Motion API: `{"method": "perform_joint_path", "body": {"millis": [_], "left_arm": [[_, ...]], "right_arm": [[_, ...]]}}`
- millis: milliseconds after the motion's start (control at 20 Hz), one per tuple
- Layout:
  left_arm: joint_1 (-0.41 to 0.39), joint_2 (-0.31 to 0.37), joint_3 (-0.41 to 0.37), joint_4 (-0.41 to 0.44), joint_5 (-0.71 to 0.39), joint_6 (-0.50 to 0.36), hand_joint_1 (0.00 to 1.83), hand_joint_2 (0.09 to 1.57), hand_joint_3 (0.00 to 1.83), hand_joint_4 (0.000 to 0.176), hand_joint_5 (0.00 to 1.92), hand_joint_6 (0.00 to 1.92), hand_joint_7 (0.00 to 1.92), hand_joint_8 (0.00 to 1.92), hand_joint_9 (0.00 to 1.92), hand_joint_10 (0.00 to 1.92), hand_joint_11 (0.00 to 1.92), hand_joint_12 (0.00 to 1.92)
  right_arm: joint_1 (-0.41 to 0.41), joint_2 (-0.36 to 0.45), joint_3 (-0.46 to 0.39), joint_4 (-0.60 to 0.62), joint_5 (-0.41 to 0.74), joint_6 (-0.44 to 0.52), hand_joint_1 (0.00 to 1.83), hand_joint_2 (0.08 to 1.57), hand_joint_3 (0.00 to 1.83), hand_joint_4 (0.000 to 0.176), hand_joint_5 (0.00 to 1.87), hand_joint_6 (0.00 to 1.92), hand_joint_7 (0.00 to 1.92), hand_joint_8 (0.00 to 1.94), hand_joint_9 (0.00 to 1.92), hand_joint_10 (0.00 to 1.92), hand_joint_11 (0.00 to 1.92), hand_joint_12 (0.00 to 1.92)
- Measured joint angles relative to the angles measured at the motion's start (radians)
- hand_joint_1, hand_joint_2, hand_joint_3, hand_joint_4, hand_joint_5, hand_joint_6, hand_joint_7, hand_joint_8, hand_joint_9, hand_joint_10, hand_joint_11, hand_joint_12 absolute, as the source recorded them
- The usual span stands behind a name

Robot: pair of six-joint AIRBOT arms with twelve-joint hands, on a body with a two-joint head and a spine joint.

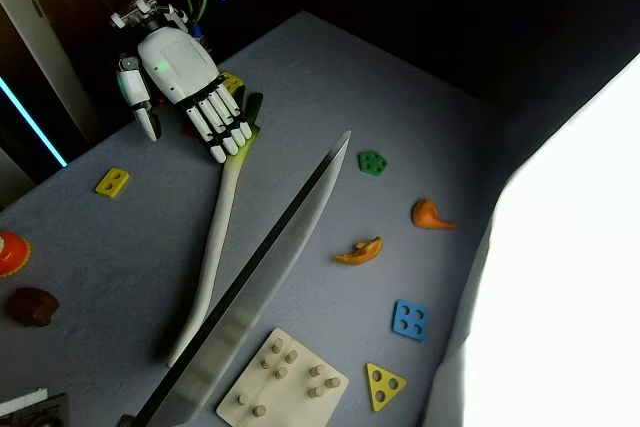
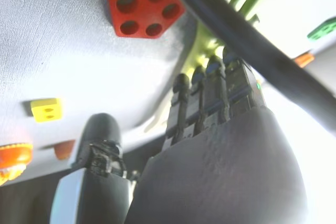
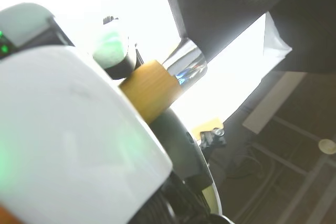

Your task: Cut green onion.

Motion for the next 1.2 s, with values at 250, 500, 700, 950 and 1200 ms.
{"method": "perform_joint_path", "body": {"millis": [250,500,700,950,1200], "left_arm": [[-0.022,0.005,0.006,0.001,-0.01,0.002,0.09,1.42,0.01,0.0,0.12,0.0,0.07,0.0,0.02,0.0,0.01,0.04],[-0.05,0.02,0.01,0.003,-0.028,0.019,0.22,1.41,0.0,0.0,0.16,0.01,0.13,0.01,0.03,0.0,0.0,0.09],[-0.097,0.05,0.013,0.0,-0.049,0.06,0.21,1.41,0.0,0.0,0.06,0.0,0.05,0.0,0.0,0.0,0.0,0.0],[-0.161,0.1,0.035,0.009,-0.123,0.129,0.19,1.41,0.0,0.0,0.05,0.01,0.04,0.01,0.0,0.0,0.0,0.0],[-0.216,0.149,0.058,0.01,-0.237,0.182,0.21,1.41,0.0,0.0,0.11,0.01,0.07,0.0,0.03,0.0,0.02,0.02]], "right_arm": [[-0.014,-0.082,0.114,-0.039,-0.002,0.038,1.59,0.65,1.03,0.176,1.44,1.92,1.59,1.94,1.61,1.92,1.67,1.92],[-0.018,-0.131,0.212,-0.029,-0.005,0.05,1.57,0.74,0.78,0.176,1.3,1.92,1.51,1.94,1.55,1.92,1.61,1.92],[-0.025,-0.178,0.275,-0.036,-0.015,0.066,1.6,0.73,0.83,0.176,1.36,1.92,1.55,1.94,1.6,1.92,1.64,1.92],[-0.026,-0.213,0.324,-0.037,-0.006,0.075,1.61,0.65,1.03,0.176,1.41,1.92,1.57,1.94,1.6,1.92,1.66,1.92],[-0.031,-0.215,0.325,-0.032,-0.002,0.079,1.58,0.7,0.99,0.176,1.36,1.92,1.56,1.94,1.61,1.92,1.66,1.92]]}}
